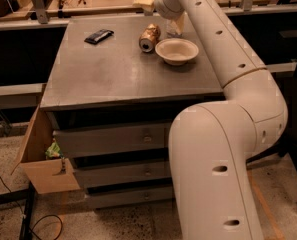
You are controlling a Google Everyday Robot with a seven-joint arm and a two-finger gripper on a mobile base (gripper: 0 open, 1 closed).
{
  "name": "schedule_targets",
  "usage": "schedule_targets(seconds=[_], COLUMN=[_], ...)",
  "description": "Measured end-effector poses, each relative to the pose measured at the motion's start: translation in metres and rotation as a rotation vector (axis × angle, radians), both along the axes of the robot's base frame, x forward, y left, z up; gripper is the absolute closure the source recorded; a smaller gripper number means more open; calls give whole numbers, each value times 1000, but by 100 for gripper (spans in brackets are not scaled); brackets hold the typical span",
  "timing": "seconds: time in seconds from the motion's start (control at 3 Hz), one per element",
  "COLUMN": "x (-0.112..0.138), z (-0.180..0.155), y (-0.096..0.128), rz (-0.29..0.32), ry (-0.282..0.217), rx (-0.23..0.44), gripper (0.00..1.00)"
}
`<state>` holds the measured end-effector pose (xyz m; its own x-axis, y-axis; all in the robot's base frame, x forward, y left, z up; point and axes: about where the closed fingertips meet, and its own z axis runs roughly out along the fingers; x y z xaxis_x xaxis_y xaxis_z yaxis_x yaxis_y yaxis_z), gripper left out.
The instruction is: Pick orange can
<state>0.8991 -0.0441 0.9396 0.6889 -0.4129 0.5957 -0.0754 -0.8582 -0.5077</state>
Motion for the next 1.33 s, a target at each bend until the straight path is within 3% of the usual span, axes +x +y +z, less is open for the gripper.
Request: schedule_targets(seconds=[0.67, 1.0, 1.33], x=[18, 19, 12], z=[-22, -40, -61], y=[25, 37, 44], rz=[103, 172, 205], ry=[-31, -17, 42], rx=[-25, -72, -139], gripper=[0, 0, 0])
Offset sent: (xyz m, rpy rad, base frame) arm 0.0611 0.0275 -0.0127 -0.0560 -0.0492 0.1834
